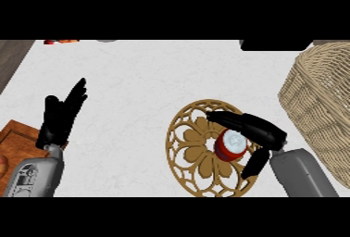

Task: Pick the can from the placemat and place it in the basket

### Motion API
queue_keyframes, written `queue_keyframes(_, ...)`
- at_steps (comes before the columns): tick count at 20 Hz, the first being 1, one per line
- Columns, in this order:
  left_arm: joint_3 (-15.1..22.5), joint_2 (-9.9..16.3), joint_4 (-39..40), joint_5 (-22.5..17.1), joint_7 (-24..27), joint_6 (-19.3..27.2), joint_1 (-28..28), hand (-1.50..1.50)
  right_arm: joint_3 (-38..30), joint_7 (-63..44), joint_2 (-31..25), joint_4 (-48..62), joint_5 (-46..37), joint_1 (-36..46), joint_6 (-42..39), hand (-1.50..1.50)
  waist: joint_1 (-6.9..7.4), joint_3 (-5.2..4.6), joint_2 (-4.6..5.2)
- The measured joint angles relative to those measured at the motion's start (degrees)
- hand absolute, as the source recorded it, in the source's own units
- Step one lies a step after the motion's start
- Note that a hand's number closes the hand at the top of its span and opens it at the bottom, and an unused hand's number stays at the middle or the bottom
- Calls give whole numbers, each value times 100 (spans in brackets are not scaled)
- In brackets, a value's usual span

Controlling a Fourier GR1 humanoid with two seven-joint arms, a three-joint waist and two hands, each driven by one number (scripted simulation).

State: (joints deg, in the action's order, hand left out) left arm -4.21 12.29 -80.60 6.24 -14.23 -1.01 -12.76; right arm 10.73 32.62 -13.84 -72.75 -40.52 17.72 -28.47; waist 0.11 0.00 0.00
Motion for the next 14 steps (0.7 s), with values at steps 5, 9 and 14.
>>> queue_keyframes(5, 20, -91, 160, 117, 57, 38, -86, 0, 59, 356, -29, 221, -311, 96, 334, 150, 1, -5, -5)
queue_keyframes(9, -24, -57, 7, 60, 2, -55, -1, 0, 155, 598, 25, 173, -595, 62, 818, 150, 6, -12, -19)
queue_keyframes(14, 57, -162, -190, 167, -60, -10, 155, 0, 182, 721, 92, 90, -948, -44, 1313, 150, 1, -20, -36)
